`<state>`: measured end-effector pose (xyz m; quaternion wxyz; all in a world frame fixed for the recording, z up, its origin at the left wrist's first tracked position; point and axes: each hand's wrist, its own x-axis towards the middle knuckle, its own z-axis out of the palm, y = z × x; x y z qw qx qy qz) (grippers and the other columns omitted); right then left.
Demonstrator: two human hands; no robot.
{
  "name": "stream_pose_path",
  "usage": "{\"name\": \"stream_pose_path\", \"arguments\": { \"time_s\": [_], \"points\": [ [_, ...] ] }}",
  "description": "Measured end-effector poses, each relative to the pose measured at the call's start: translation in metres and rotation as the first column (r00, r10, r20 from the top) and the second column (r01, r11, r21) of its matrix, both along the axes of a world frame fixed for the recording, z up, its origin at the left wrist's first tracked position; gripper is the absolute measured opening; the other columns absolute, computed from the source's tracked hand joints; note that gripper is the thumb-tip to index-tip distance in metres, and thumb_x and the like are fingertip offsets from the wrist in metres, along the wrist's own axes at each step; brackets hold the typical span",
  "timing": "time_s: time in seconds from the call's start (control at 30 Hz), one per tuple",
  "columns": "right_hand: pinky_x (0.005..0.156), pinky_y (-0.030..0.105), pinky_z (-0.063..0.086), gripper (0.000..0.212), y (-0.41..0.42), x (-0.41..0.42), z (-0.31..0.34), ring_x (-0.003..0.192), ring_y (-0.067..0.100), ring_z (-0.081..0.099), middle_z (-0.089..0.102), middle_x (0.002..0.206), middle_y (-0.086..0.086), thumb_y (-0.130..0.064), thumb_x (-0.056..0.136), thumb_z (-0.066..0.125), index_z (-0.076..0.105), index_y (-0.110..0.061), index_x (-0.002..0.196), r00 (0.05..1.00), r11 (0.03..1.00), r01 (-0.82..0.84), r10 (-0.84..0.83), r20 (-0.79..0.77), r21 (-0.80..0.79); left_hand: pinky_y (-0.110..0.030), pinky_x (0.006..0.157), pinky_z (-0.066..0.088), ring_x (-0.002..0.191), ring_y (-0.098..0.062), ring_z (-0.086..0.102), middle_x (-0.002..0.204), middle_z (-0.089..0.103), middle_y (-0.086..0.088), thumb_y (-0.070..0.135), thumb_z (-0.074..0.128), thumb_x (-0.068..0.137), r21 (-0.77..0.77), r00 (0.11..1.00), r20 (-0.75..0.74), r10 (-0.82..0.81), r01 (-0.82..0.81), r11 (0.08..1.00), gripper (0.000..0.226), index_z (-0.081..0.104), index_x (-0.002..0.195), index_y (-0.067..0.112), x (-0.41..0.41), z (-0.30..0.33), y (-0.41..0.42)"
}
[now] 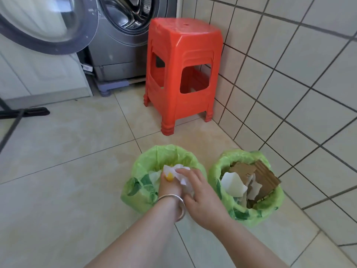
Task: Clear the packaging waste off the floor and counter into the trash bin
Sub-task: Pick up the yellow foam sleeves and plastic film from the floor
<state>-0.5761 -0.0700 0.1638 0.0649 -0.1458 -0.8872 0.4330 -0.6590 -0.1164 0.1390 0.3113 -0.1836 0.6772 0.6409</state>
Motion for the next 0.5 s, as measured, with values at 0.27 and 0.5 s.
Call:
{"name": "stream_pose_path", "arguments": {
  "time_s": [0.27, 0.5],
  "points": [
    [0.085, 0.018, 0.036, 0.059, 0.037, -0.073, -0.037, 0.123, 0.013, 0.041, 0.035, 0.137, -0.006, -0.009, 0.084, 0.046, 0.033, -0.022, 0.140, 0.986, 0.986, -0.138, 0.128, 0.108, 0.091, -0.028, 0.071, 0.045, 0.086, -0.023, 0.057, 0.096, 0.060, -0.009, 0.025, 0.040, 0.094, 0.124, 0.994, 0.078, -0.080, 0.070, 0.990, 0.018, 0.057, 0.097, 0.020, -0.061, -0.029, 0.017],
    [0.080, 0.029, 0.044, 0.045, 0.045, -0.142, -0.116, 0.109, 0.029, 0.053, 0.032, 0.137, 0.006, -0.016, 0.088, 0.046, 0.037, -0.015, 0.132, 0.922, 0.975, -0.161, 0.094, 0.376, 0.151, -0.028, 0.064, 0.044, 0.073, -0.025, 0.059, 0.080, 0.063, -0.011, 0.042, 0.039, 0.093, 0.092, 0.984, 0.178, -0.025, 0.009, 0.996, 0.042, 0.064, 0.080, 0.010, -0.119, -0.101, 0.032]
  ]
}}
